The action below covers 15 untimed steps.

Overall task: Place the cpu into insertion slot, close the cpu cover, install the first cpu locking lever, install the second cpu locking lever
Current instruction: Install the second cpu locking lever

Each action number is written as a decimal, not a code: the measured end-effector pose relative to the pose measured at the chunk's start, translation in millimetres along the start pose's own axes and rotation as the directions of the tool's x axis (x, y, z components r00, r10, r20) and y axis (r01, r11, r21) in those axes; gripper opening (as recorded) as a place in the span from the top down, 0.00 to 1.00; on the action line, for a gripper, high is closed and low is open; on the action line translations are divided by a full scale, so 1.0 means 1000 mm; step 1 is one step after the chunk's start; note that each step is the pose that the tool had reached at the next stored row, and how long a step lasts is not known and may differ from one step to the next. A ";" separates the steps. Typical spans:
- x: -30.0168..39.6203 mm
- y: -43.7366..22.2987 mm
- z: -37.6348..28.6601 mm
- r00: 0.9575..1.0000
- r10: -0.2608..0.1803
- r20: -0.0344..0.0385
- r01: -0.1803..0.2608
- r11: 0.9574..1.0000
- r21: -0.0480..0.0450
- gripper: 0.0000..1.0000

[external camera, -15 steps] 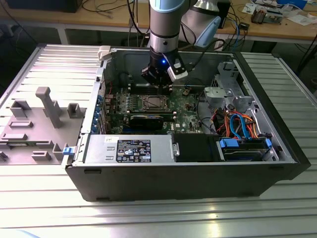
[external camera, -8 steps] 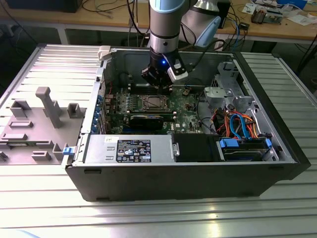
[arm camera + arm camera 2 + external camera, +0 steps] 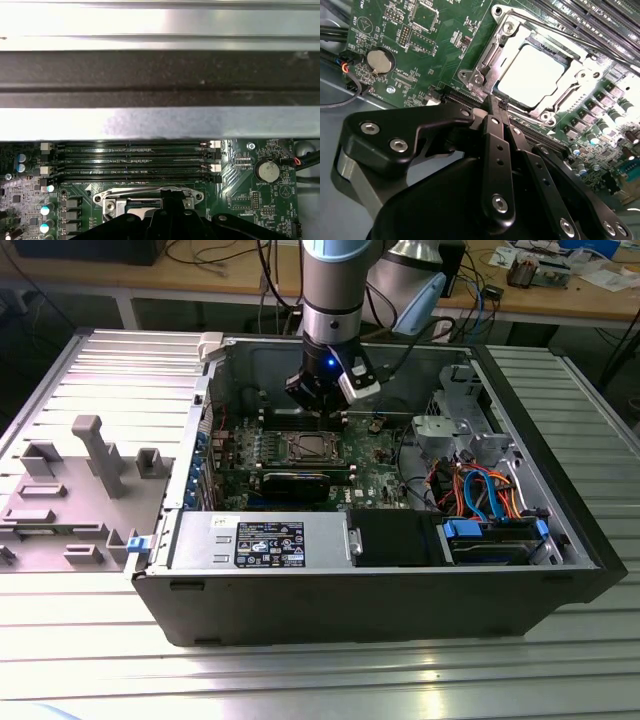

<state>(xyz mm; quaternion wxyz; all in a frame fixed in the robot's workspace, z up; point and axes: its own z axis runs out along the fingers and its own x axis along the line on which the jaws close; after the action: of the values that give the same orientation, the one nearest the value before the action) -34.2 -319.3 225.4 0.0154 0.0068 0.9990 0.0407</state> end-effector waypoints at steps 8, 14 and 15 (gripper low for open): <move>-0.0001 -0.0018 -0.0017 1.000 0.000 0.000 0.000 1.000 0.000 0.89; -0.0001 -0.0076 -0.0022 1.000 0.000 0.000 0.000 1.000 0.000 0.89; -0.0002 -0.0085 -0.0022 1.000 0.000 0.000 0.000 1.000 0.000 0.89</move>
<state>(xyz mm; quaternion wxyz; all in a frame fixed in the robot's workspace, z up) -34.2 -327.9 226.9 0.0154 0.0068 0.9990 0.0406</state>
